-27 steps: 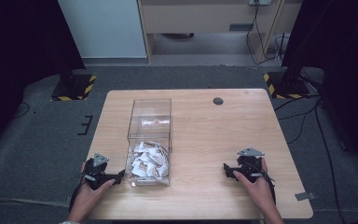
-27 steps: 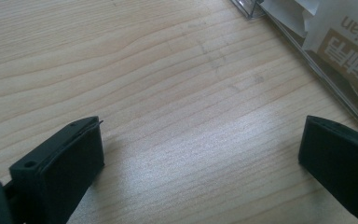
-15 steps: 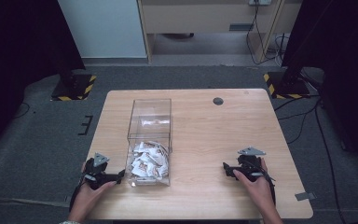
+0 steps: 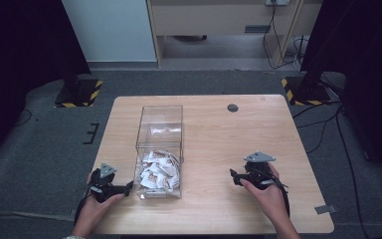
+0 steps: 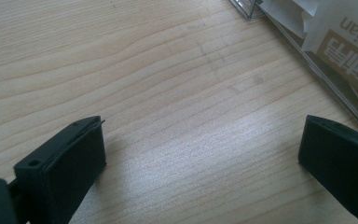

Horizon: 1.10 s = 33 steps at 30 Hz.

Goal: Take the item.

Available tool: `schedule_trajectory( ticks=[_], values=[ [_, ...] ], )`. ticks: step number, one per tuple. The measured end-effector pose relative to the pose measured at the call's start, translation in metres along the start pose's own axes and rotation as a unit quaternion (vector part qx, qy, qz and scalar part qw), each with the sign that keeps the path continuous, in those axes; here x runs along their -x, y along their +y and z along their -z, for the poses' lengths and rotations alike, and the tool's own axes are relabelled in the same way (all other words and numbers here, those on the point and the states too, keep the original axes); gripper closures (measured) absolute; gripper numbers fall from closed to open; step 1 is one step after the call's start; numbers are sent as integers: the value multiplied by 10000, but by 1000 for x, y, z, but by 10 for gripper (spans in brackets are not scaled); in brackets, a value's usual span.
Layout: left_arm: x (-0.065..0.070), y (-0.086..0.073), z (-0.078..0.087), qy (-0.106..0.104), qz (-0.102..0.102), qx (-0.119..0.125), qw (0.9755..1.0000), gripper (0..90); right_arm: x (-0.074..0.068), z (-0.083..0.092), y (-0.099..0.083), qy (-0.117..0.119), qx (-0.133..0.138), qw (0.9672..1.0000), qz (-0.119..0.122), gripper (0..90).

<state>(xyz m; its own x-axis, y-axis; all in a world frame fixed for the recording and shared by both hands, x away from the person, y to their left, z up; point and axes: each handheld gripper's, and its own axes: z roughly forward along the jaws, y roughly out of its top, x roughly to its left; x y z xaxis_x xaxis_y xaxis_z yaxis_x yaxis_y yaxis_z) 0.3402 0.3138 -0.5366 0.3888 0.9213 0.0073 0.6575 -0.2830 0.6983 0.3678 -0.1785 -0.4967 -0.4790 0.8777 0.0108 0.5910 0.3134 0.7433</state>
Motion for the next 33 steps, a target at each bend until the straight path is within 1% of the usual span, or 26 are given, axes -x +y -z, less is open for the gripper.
schedule_trajectory(
  ticks=[5, 6, 7, 14, 19, 21, 22, 24, 25, 26, 29, 32, 33],
  values=[
    [0, 0, 0, 3, 7, 1, 10000, 0, -10, 1, 13, 89, 14, 9997, 220, 237],
    [0, 0, 0, 3, 7, 1, 10000, 0, -10, 1, 13, 89, 14, 9997, 220, 237],
    [0, 0, 0, 2, 5, 0, 10000, 0, -13, 2, 17, 135, -12, 9995, 301, 255],
    [0, 0, 0, -1, 1, -5, 10000, 0, -22, 5, 30, 273, -20, 9986, 450, 338],
    [0, 0, 0, -2, 3, -5, 10000, 0, -31, 6, 39, 373, -38, 9973, 630, 404],
    [0, 0, 0, -2, 2, -5, 10000, 0, -33, 7, 41, 393, -22, 9971, 657, 415],
    [0, 0, 0, -2, 2, -6, 10000, 0, -36, 7, 46, 429, -13, 9964, 725, 446],
    [0, 0, 0, -3, 1, -6, 10000, 0, -39, 8, 48, 444, -6, 9961, 757, 457],
    [0, 0, 0, -3, 9, -1, 10000, 0, -43, 8, 54, 482, 18, 9955, 820, 477],
    [0, 0, 0, -3, 9, -1, 10000, 0, -43, 8, 54, 482, 18, 9955, 820, 477],
    [0, 0, 0, -3, 9, 0, 10000, 0, -51, 9, 63, 545, 48, 9942, 927, 511],
    [0, 0, 0, -6, 7, -1, 10000, 0, -57, 9, 70, 604, 75, 9932, 994, 546],
    [0, 0, 0, -8, 0, -7, 10000, 0, -59, 8, 72, 637, 72, 9931, 984, 557]
  ],
)
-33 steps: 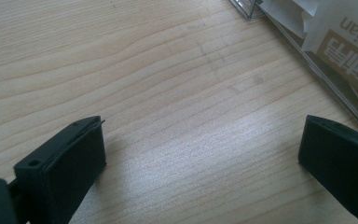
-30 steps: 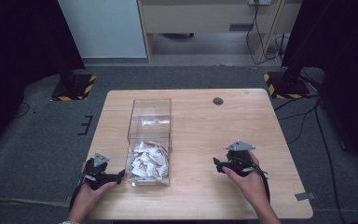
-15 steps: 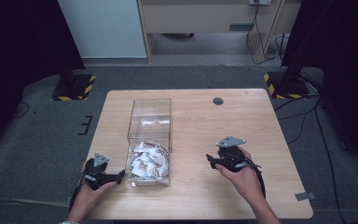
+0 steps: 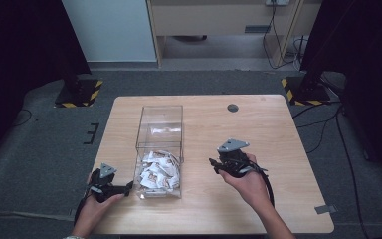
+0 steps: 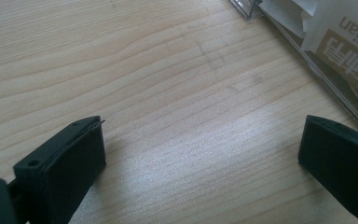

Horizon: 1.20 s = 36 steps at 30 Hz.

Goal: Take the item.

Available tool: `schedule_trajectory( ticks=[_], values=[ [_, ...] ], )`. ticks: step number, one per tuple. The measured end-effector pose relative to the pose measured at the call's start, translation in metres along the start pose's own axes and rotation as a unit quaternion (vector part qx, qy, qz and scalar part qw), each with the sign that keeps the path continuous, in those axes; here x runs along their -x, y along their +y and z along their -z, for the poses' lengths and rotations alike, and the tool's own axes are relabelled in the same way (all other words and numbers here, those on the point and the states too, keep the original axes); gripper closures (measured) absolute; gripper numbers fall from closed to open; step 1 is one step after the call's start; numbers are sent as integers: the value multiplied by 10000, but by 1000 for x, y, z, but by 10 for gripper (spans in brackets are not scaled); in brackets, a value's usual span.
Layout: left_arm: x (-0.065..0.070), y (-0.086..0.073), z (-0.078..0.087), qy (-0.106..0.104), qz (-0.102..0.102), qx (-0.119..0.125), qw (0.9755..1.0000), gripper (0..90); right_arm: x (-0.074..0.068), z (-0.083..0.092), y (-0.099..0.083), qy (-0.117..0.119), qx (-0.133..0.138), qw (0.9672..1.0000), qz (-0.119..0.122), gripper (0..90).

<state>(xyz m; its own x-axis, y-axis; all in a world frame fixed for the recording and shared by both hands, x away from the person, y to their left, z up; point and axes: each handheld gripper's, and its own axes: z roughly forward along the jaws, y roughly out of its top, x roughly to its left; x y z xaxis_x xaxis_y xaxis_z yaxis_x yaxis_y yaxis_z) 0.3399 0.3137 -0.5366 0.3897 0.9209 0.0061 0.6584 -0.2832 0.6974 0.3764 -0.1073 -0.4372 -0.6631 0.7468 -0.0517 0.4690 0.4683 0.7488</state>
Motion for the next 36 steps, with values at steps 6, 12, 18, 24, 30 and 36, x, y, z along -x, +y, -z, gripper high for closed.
schedule_trajectory(
  ticks=[6, 12, 18, 24, 30, 36],
  values=[
    [0, 0, 0, -4, 5, 4, 10000, 0, -14, -5, 15, 232, 6, 9996, 163, 650],
    [0, 0, 0, -4, 7, 5, 10000, 0, -30, -6, 31, 454, 80, 9983, 359, 725],
    [0, 0, 0, -5, 7, 4, 10000, 0, -46, -10, 45, 647, 115, 9963, 550, 776],
    [0, 0, 0, -13, 4, 3, 10000, 0, -59, -14, 53, 802, 138, 9944, 681, 821],
    [0, 0, 0, -15, 2, 1, 10000, 0, -70, -19, 57, 924, 124, 9928, 750, 837],
    [0, 0, 0, -25, 2, 0, 10000, 0, -84, -27, 61, 1055, 99, 9906, 862, 845]
  ],
)
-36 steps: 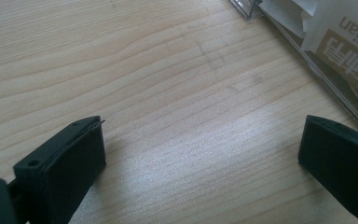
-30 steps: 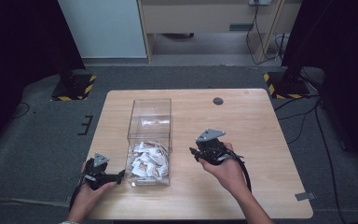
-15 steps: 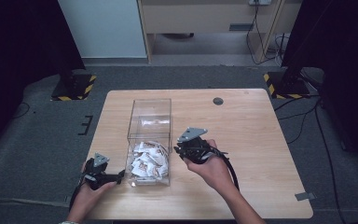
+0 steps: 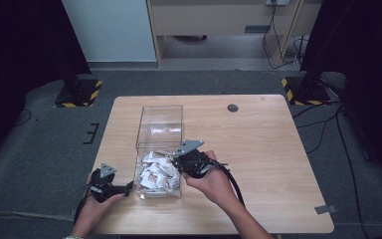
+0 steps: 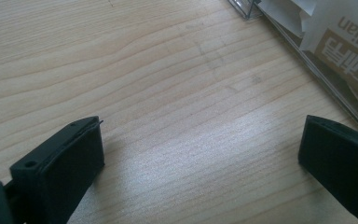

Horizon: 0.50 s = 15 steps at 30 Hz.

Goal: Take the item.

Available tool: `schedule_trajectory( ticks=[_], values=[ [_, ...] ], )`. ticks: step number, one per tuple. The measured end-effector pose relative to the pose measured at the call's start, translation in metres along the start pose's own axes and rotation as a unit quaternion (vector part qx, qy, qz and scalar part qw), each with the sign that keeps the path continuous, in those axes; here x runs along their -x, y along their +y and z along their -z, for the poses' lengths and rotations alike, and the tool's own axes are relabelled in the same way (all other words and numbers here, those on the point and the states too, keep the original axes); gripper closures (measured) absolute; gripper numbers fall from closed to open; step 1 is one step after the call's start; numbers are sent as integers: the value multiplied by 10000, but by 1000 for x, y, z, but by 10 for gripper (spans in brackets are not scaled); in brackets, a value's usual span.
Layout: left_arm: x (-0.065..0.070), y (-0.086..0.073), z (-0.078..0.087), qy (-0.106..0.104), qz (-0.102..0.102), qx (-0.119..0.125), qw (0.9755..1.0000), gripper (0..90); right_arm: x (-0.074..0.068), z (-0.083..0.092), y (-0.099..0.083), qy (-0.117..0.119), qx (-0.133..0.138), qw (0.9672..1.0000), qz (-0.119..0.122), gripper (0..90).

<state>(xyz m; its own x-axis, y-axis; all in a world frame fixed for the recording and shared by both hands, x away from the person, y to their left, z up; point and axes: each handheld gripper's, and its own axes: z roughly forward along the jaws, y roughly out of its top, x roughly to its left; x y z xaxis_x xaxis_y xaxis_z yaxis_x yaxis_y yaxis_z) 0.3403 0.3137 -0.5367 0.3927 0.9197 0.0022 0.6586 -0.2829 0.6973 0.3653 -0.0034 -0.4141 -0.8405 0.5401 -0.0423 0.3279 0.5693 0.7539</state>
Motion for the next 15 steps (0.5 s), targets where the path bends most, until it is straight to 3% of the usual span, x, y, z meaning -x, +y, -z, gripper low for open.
schedule_trajectory(
  ticks=[15],
  values=[
    [0, 0, 0, -14, -10, 2, 10000, 0, -15, -22, 2, 211, -90, 9997, 116, 829]
  ],
)
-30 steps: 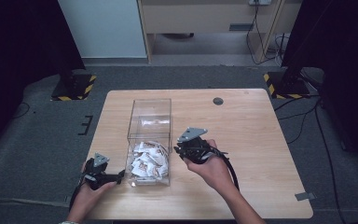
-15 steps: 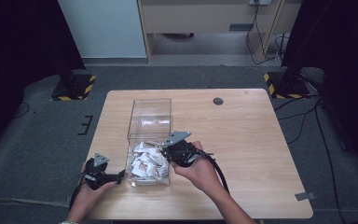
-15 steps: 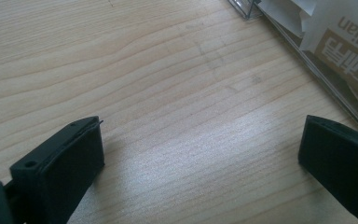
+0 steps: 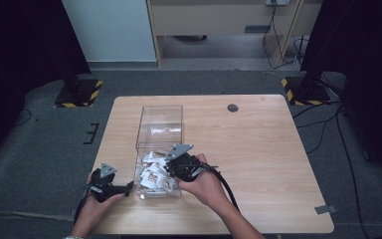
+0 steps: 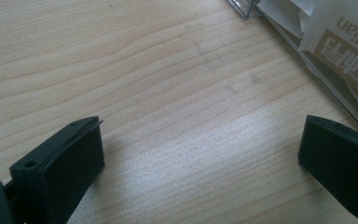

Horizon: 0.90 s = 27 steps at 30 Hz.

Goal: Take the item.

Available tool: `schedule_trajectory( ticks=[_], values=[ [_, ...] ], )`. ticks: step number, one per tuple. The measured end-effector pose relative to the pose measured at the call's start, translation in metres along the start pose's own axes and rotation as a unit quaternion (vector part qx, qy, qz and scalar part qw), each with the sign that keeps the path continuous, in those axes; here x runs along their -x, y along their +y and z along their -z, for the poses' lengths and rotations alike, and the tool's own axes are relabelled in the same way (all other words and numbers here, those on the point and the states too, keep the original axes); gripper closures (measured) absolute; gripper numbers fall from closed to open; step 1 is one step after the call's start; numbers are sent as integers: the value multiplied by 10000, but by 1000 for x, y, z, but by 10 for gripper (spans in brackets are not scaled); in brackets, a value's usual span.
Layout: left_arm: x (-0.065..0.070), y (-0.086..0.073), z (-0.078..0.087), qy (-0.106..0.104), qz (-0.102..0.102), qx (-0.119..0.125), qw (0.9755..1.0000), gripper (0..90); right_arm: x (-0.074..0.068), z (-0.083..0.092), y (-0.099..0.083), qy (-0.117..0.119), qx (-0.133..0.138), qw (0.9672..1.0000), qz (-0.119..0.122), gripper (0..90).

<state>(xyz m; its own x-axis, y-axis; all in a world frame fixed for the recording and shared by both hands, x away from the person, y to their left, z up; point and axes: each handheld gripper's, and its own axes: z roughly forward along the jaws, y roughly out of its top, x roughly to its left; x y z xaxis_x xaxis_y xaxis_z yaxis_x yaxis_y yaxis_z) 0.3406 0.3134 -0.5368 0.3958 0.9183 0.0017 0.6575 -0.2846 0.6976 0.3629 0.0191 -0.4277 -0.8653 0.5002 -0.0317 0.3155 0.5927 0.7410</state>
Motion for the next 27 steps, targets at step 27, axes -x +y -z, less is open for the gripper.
schedule_trajectory(
  ticks=[27],
  values=[
    [0, 0, 0, -12, -19, -5, 10000, 0, -4, -24, -9, 70, -302, 9995, 22, 867]
  ],
)
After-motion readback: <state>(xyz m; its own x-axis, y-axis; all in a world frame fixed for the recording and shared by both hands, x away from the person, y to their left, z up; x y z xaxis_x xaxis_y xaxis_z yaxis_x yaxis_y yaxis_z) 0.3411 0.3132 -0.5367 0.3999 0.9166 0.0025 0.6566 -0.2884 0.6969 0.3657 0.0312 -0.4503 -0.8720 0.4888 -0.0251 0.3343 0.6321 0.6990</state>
